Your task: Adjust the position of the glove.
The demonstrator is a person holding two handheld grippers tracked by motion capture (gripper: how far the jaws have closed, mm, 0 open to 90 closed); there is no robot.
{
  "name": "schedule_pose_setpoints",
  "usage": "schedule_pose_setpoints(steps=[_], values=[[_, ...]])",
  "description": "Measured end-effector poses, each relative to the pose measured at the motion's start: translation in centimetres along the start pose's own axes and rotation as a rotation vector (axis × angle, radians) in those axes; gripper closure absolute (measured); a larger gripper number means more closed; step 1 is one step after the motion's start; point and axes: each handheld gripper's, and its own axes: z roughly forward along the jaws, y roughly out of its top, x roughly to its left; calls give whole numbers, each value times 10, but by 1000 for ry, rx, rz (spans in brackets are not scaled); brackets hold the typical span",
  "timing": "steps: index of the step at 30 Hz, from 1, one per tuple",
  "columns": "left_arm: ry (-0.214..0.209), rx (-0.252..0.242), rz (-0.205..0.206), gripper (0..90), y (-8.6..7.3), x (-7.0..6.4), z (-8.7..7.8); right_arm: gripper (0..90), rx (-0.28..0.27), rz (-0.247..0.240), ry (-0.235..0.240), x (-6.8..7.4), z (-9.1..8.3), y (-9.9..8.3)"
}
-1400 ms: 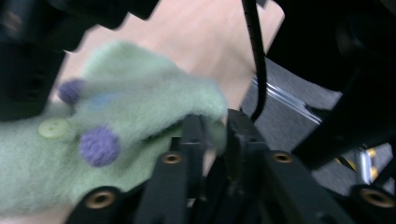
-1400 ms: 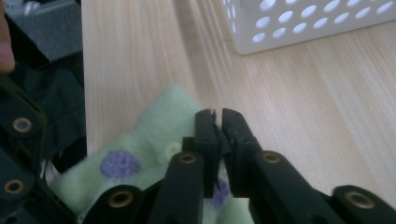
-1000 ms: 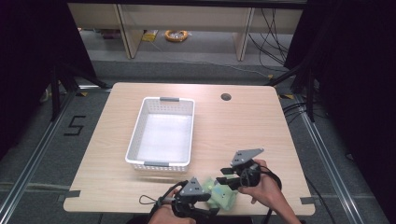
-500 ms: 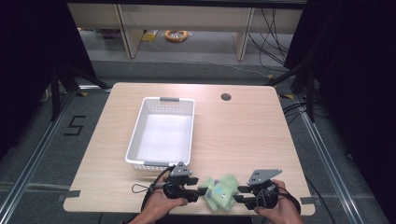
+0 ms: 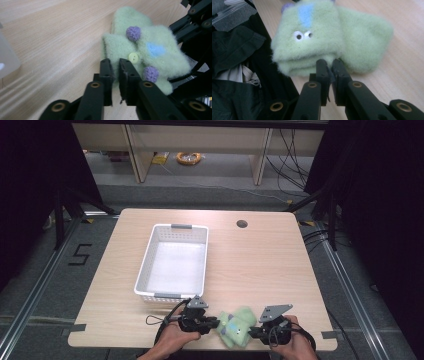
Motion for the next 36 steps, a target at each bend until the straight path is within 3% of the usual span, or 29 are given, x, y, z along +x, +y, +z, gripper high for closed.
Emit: schedule_pose_setpoints(steps=[1,2,3,7,8,13,17,19,20,23,24,28,29,33,34,36], values=[[-9,-4,-1,844,0,-1,-2,861,-22,-39,-20,-2,-1,1],[-1,-19,0,851,1,-2,-4,863,-30,-34,-20,-1,-3,2],[-9,-29,6,856,2,-4,-7,864,-50,-59,-23,-3,-6,4],[-29,-72,15,860,10,-13,-18,865,-93,-76,-56,-10,-24,17],[-50,-105,23,861,16,-21,-24,865,-101,-80,-65,-13,-30,22],[-87,-141,9,860,18,-31,-26,865,-110,-108,-67,-26,-41,36],[-128,-103,-29,859,10,-35,-15,865,-65,-98,-28,-40,-37,42],[-130,-96,-39,859,9,-35,-12,865,-77,-95,-27,-43,-34,41],[-134,-93,-39,859,7,-34,-9,865,-58,-81,-6,-46,-31,39],[-114,-65,-54,859,1,-37,-2,865,-33,-79,9,-50,-27,38],[-131,-66,-55,859,0,-36,0,865,-34,-80,18,-52,-24,38],[-105,-59,-54,858,-2,-35,2,865,-16,-71,15,-56,-19,40],[-115,-58,-60,858,-4,-35,3,864,-18,-62,20,-56,-17,41],[-114,-33,-43,866,-11,-36,8,862,-3,-71,24,-63,-6,44],[-112,-27,-44,863,-13,-36,9,858,10,-38,31,-64,-1,43],[-110,-25,-54,851,-15,-35,10,846,7,-20,35,-64,2,40]])
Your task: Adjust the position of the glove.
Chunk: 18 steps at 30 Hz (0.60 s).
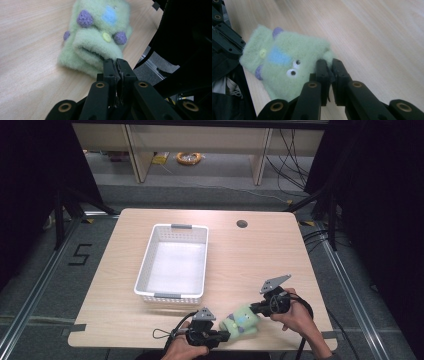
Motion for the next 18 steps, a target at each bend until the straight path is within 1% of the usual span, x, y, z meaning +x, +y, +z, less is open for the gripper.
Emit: schedule_pose_setpoints(steps=[1,2,3,4,5,6,7,8,9,10,11,12,13,14,15,17,18], values=[[0,0,0,840,0,0,0,837,-4,-11,4,-2,1,-1],[14,8,8,840,0,2,-1,837,-4,-11,4,-2,1,-1],[9,-7,0,802,0,1,-2,782,-10,15,1,-4,0,-3],[10,-5,0,779,1,2,-3,755,-23,38,-9,-4,-1,-4],[3,-11,-3,758,1,2,-5,739,-26,50,-10,-5,-2,-6],[3,-11,-3,729,1,2,-5,711,-31,83,-7,-4,-4,-7],[10,-16,-10,729,1,3,-6,711,-31,83,-7,-4,-4,-7],[19,-28,-19,686,2,4,-8,674,-35,116,-14,-3,-6,-8],[17,-30,-20,663,3,6,-11,670,-61,108,-37,-5,-8,-10],[32,-45,-29,640,4,7,-13,662,-59,115,-44,-4,-13,-11],[41,-51,-27,611,4,9,-15,659,-92,110,-58,-4,-14,-12],[46,-57,-42,571,5,10,-17,647,-95,131,-73,-1,-19,-13],[62,-73,-65,533,6,12,-21,644,-106,126,-68,4,-26,-13],[62,-73,-65,519,6,12,-21,644,-106,126,-68,4,-26,-13],[81,-81,-65,504,7,12,-21,614,-122,107,-72,7,-28,-13],[84,-80,-69,490,8,12,-20,611,-117,113,-68,9,-28,-12],[93,-73,-74,448,8,11,-18,595,-115,126,-56,12,-23,-12]])
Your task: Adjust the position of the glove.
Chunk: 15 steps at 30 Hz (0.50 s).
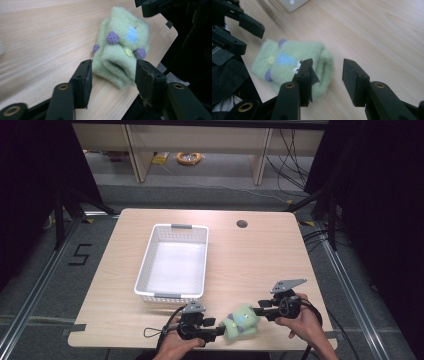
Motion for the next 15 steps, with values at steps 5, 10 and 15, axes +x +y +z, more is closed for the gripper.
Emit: schedule_pose_setpoints(steps=[5,10,15], values=[[26,22,-21,377,0,0,5,541,19,33,14,1,7,0],[-12,46,-78,367,0,-2,11,525,47,97,29,0,15,-5],[-15,61,-113,398,-1,1,17,525,59,118,36,-1,21,-10]])
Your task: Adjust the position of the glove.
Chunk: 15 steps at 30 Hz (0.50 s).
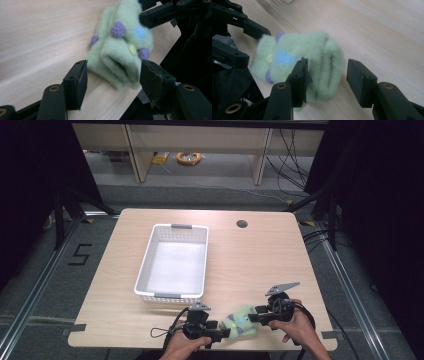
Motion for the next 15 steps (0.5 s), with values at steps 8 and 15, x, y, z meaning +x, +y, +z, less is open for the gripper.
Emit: schedule_pose_setpoints(steps=[8,15], values=[[24,12,18,450,3,1,12,525,23,65,64,-2,15,-5],[13,10,55,565,3,0,15,567,2,109,119,-5,20,-11]])
